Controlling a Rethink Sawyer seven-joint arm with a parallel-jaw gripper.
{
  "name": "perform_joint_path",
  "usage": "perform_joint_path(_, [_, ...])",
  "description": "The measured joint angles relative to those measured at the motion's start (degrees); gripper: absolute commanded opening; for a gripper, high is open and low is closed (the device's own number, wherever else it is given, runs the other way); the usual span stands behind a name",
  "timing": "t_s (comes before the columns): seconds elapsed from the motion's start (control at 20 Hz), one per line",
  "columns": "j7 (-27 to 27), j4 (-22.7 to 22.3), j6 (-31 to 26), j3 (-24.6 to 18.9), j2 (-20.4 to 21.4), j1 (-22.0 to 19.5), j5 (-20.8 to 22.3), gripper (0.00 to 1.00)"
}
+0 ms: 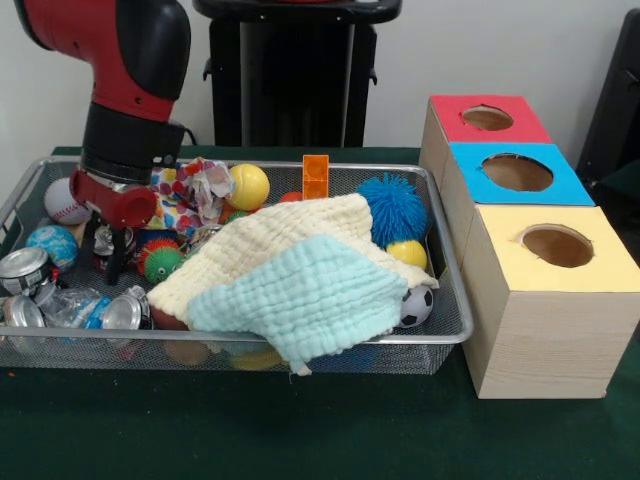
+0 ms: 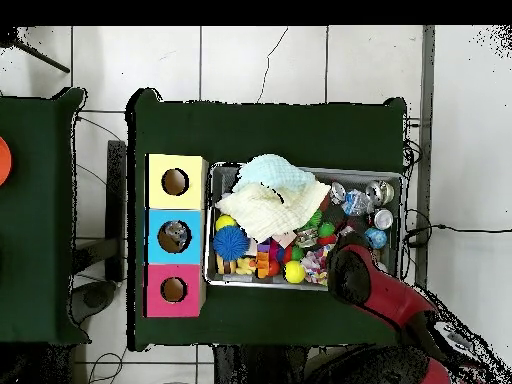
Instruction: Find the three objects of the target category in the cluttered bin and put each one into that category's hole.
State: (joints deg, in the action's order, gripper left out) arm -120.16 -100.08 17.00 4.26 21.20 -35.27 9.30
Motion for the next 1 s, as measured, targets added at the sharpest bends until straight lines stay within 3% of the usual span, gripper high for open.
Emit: perform_joint_path(1.0, [0.0, 1.4, 0.9, -3.2, -1.4, -1.2, 1.1, 1.00])
